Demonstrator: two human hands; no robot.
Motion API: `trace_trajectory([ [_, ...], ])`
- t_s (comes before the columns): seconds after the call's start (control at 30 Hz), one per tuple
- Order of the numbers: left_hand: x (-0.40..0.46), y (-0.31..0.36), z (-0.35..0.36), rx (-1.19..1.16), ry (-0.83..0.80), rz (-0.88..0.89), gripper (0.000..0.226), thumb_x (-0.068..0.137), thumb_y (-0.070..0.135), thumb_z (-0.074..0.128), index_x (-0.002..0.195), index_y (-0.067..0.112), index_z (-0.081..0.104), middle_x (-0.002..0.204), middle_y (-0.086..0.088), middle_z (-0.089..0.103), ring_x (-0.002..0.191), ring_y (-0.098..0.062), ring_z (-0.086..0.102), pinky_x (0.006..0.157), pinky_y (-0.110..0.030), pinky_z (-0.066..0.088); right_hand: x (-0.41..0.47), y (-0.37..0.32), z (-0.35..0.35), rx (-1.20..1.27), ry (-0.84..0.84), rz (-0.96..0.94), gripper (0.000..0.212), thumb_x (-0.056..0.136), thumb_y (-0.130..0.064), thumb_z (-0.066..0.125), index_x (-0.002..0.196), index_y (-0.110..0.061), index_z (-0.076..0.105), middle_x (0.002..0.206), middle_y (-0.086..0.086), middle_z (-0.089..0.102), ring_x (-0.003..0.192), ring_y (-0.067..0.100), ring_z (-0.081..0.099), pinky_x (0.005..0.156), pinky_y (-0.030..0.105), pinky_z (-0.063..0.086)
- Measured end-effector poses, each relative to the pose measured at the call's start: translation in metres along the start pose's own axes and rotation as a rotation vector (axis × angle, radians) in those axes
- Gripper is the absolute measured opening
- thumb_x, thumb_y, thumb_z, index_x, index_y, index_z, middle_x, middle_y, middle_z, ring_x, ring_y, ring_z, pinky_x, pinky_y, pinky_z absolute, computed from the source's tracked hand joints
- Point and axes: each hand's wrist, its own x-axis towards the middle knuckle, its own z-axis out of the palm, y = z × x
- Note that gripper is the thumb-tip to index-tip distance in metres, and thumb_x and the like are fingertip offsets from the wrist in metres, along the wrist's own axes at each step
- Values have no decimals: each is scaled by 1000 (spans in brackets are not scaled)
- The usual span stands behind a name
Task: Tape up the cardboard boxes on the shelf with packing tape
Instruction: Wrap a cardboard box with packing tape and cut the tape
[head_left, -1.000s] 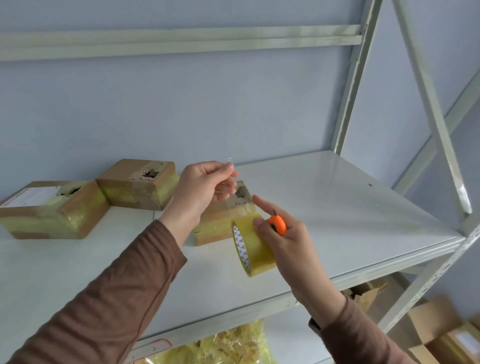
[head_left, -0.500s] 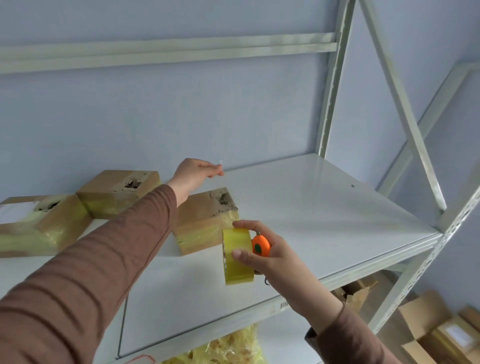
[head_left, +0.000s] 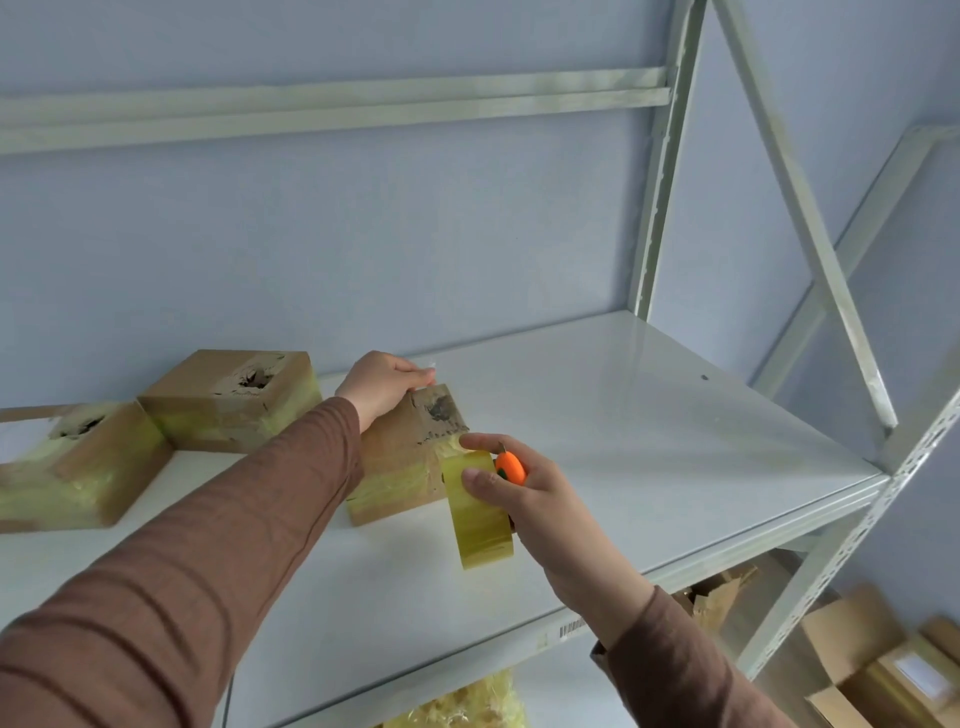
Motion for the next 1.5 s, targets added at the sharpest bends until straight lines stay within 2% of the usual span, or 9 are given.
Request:
trace_trajectory([
  [0.37, 8, 16, 3, 198, -140, -281, 13, 93, 18, 54, 97, 9, 63, 97, -9, 64, 78, -23, 59, 64, -28, 45, 4, 15, 0, -10, 12, 23, 26, 96, -25, 72, 117, -39, 71, 84, -7, 57, 78, 9, 59, 75, 24, 47],
  [0.47, 10, 5, 7, 221, 41, -150, 44, 93, 5, 52, 137, 12, 51, 135, -7, 56, 112, -24, 57, 93, -36, 49, 5, 17, 1, -12, 15, 26, 27, 96, -25, 72, 118, -40, 71, 88, -5, 57, 82, 12, 60, 80, 29, 46],
  [0.57, -7, 5, -1, 138, 292, 300, 29, 95, 22, 62, 123, 29, 62, 127, 10, 62, 124, -11, 53, 106, -38, 44, 5, 18, -1, -23, 13, 30, 28, 96, -26, 72, 120, -41, 70, 90, -5, 56, 83, 11, 58, 80, 30, 45],
  [0.67, -31, 10, -25, 138, -124, 459, 53, 86, 75, 59, 133, 50, 58, 141, 31, 52, 129, 17, 42, 108, -22, 33, 5, 19, -3, -34, 5, 38, 31, 96, -28, 72, 123, -42, 69, 89, -12, 56, 81, 4, 57, 79, 22, 44],
  [0.77, -46, 7, -38, 571, -567, 309, 107, 66, 93, 61, 155, 61, 11, 166, 30, 7, 150, 6, 9, 124, -33, 13, 6, 22, -5, -17, 0, 38, 34, 97, -25, 71, 127, -41, 68, 92, -10, 59, 83, 4, 59, 79, 21, 43],
  [1.03, -52, -7, -20, 695, -383, 376, 105, 79, 65, 76, 160, 50, 11, 148, 13, 36, 138, -11, 32, 115, -31, 28, 2, 24, -8, 99, 9, 43, 37, 88, -32, 75, 124, -42, 70, 124, 14, 68, 117, 34, 63, 103, 44, 47],
  [1.27, -50, -11, -21, 673, -379, 342, 104, 77, 69, 75, 158, 56, 11, 146, 15, 37, 134, -12, 35, 109, -30, 30, -10, 26, -9, 23, 71, 116, 24, 93, -25, 74, 112, -40, 76, 106, 10, 74, 96, 28, 69, 98, 50, 53],
  [1.4, -51, -10, -21, 666, -384, 314, 104, 75, 70, 74, 157, 58, 10, 147, 15, 37, 134, -13, 35, 112, -34, 32, -11, 18, -14, 35, -4, 197, 21, 96, -23, 71, 115, -31, 76, 94, 3, 80, 84, 16, 75, 73, 27, 59],
  [1.5, -52, -8, -22, 658, -395, 301, 104, 76, 68, 75, 157, 56, 12, 147, 14, 37, 134, -12, 35, 115, -37, 32, -10, 16, -14, 4, -2, 199, 21, 95, -26, 72, 114, -32, 77, 94, 3, 79, 83, 17, 74, 78, 28, 61],
])
